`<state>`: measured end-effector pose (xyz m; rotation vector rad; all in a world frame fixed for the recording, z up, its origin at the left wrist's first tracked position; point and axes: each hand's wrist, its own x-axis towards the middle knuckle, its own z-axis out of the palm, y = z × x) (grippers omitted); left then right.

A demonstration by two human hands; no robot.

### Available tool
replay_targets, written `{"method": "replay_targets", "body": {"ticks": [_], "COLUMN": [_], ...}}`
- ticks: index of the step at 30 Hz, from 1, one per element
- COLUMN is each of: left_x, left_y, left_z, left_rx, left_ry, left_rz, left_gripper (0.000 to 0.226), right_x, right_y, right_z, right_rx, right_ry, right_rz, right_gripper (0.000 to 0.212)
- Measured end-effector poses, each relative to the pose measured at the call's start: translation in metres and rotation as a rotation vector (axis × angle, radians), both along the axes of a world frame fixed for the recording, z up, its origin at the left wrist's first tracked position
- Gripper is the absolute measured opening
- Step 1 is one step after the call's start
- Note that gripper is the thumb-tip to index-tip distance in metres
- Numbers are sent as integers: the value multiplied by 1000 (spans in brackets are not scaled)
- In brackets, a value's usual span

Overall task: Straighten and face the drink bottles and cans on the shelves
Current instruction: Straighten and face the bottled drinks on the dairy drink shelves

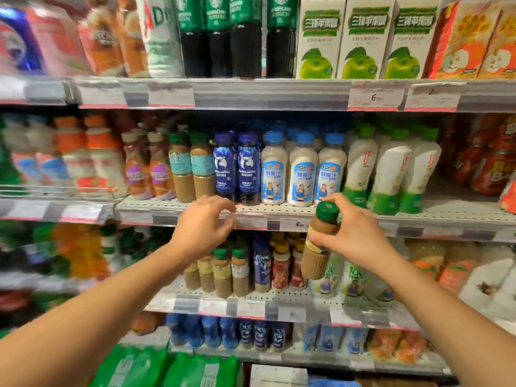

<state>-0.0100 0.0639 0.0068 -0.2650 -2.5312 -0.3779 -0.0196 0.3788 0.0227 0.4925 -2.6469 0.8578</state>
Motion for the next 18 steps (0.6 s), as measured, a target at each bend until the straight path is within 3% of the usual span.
{"method": "replay_targets", "body": {"ticks": [7, 18], "left_x": [27, 23], "left_y": [-119, -208], "left_z": [-15, -33], "left_rx": [-92, -206], "left_ry": [68, -63], "left_rz": [161, 222], "left_gripper": [39, 59], "right_x": [-6, -14], "right_y": [-102, -249], "right_z": [-32, -69], "right_rx": [87, 219], "right_ry": [-91, -159], "right_rz": [155, 294], "right_gripper": [57, 60]}}
